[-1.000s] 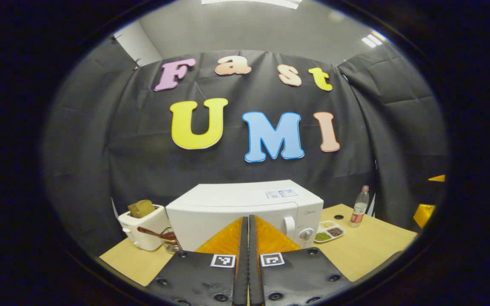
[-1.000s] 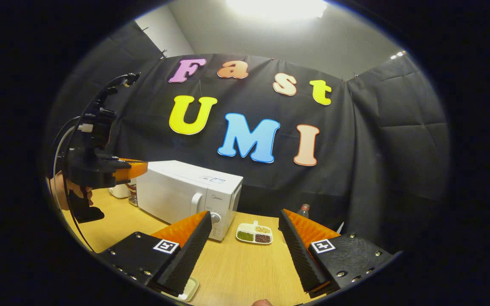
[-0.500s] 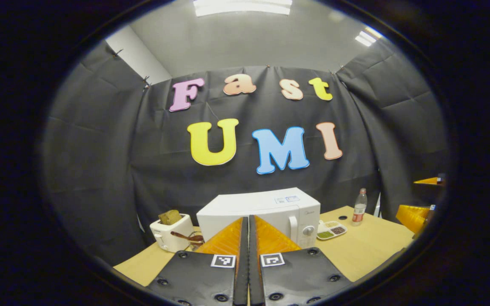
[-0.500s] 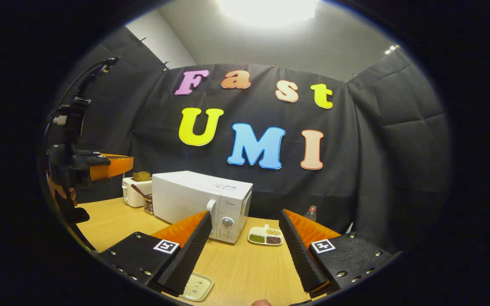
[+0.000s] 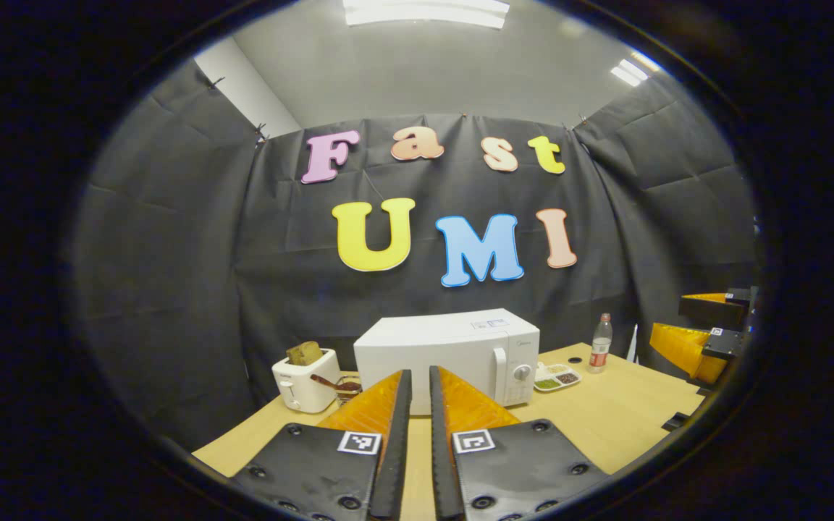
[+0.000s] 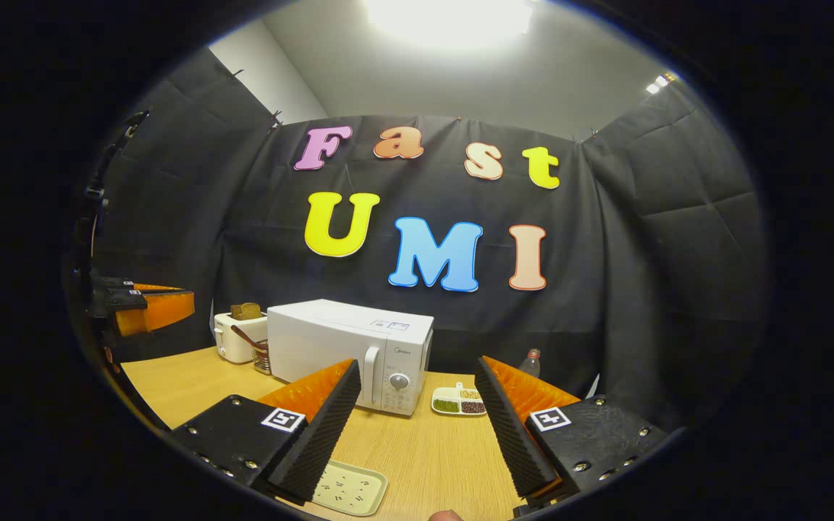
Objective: Open the microwave oven with the left hand, put the food in, and close the microwave oven.
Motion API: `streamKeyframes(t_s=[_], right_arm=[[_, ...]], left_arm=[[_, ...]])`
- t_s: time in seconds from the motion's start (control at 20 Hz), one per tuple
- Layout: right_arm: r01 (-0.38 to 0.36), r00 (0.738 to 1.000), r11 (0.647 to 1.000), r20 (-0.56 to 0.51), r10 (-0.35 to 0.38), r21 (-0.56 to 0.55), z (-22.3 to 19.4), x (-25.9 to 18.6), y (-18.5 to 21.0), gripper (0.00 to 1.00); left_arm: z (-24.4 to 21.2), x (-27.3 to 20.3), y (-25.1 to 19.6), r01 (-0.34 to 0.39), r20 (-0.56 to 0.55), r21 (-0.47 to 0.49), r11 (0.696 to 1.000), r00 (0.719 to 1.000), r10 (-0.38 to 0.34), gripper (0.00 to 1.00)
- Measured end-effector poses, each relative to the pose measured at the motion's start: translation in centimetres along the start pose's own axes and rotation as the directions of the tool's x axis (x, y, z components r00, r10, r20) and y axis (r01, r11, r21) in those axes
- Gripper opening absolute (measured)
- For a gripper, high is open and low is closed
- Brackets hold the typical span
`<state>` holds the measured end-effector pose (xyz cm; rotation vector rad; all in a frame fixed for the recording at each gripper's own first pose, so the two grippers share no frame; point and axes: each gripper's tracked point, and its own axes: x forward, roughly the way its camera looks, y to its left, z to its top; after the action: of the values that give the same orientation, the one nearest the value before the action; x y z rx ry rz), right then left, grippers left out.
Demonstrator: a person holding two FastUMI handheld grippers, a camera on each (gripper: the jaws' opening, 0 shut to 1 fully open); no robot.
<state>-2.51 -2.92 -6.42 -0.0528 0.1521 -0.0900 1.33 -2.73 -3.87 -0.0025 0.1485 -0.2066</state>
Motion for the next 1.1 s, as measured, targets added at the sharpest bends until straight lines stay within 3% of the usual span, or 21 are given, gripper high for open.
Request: streamKeyframes(t_s=[0.05,0.15,0.25,0.35,1.1], right_arm=[[0.005,1.0,1.0,0.006,-0.005,0.0,0.3,-0.2,0.3,0.97],[0.005,1.0,1.0,0.018,-0.005,0.002,0.9,-0.6,1.0,0.97],[0.006,0.999,1.0,0.032,-0.006,0.001,1.6,-1.0,1.6,0.97],[0.005,0.999,1.0,0.044,-0.005,0.004,2.1,-1.4,2.3,0.97],[0.018,0.997,1.0,0.07,-0.017,-0.01,3.7,-2.3,3.3,0.97]], left_arm=[[-0.1,-0.6,0.4,-0.006,0.002,0.001,1.0,1.0,0.006,0.29],[-0.1,-1.5,1.3,-0.022,0.004,0.002,1.0,1.0,0.022,0.6],[0.0,-2.1,1.8,-0.032,0.011,0.006,0.999,0.999,0.032,0.84],[0.2,-2.5,2.4,-0.042,0.023,0.01,0.999,0.999,0.041,0.94],[1.0,-3.4,3.1,-0.033,0.071,0.017,0.999,0.997,0.032,0.99]])
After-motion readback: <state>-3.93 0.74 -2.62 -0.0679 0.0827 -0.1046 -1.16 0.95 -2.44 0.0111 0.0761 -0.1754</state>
